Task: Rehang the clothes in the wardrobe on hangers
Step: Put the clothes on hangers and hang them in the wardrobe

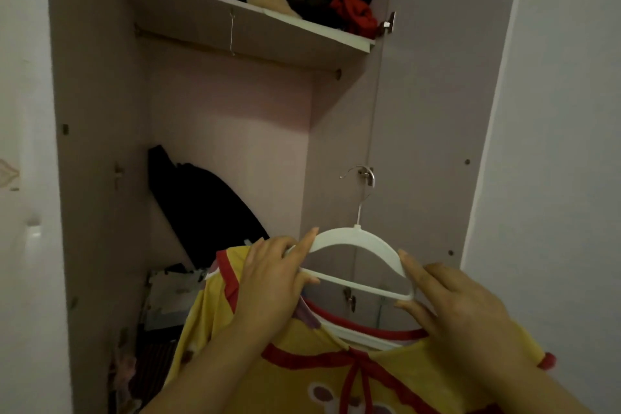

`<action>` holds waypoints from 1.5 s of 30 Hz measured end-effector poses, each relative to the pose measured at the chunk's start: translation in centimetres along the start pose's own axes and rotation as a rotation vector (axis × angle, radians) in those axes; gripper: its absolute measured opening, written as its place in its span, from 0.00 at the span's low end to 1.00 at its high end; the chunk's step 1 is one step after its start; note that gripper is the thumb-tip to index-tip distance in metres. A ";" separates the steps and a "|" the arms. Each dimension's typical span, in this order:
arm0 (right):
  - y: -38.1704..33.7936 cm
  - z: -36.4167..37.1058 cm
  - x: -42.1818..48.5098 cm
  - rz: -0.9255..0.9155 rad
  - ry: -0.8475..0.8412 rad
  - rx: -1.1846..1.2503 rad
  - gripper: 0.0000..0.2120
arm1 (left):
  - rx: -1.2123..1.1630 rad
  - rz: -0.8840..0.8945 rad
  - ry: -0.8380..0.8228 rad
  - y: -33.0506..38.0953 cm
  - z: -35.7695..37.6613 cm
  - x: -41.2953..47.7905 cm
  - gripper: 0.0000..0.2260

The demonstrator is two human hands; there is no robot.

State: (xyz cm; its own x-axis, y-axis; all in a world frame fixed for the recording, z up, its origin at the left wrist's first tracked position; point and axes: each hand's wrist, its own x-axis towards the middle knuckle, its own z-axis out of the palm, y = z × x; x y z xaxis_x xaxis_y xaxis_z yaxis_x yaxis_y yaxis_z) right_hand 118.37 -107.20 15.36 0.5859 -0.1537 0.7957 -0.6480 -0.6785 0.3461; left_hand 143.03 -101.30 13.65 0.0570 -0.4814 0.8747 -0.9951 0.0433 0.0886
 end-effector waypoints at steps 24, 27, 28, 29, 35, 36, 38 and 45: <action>16.8 28.6 25.4 -0.040 0.134 0.006 0.21 | 0.009 -0.157 0.065 -18.1 25.1 28.1 0.29; 18.7 31.1 28.2 -0.042 0.141 -0.039 0.22 | -0.036 -0.182 0.059 -19.4 28.1 31.4 0.29; 19.4 32.0 29.1 -0.044 0.145 -0.060 0.22 | -0.053 -0.191 0.053 -19.8 29.3 32.4 0.29; 20.1 32.8 30.0 -0.040 0.141 -0.077 0.22 | -0.072 -0.196 0.043 -20.2 30.5 33.4 0.29; 24.4 38.3 36.0 0.040 0.007 -0.213 0.21 | -0.192 -0.129 -0.016 -23.1 38.4 39.2 0.31; 25.2 39.3 37.4 0.039 0.016 -0.234 0.22 | -0.211 -0.118 -0.019 -23.7 39.6 40.3 0.31; 26.6 41.0 40.4 0.028 -0.022 -0.308 0.24 | -0.234 -0.082 -0.025 -25.0 41.6 42.7 0.31; 30.0 46.4 50.6 0.091 -0.091 -0.452 0.21 | -0.292 -0.047 -0.029 -30.1 47.0 51.2 0.31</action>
State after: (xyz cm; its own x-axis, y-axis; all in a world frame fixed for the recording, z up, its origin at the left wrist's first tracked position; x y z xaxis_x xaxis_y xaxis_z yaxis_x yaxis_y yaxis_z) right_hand 151.12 -168.63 42.94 0.5440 -0.2738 0.7931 -0.8338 -0.2818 0.4747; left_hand 172.07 -168.39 33.32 0.0959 -0.5134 0.8528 -0.9261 0.2680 0.2655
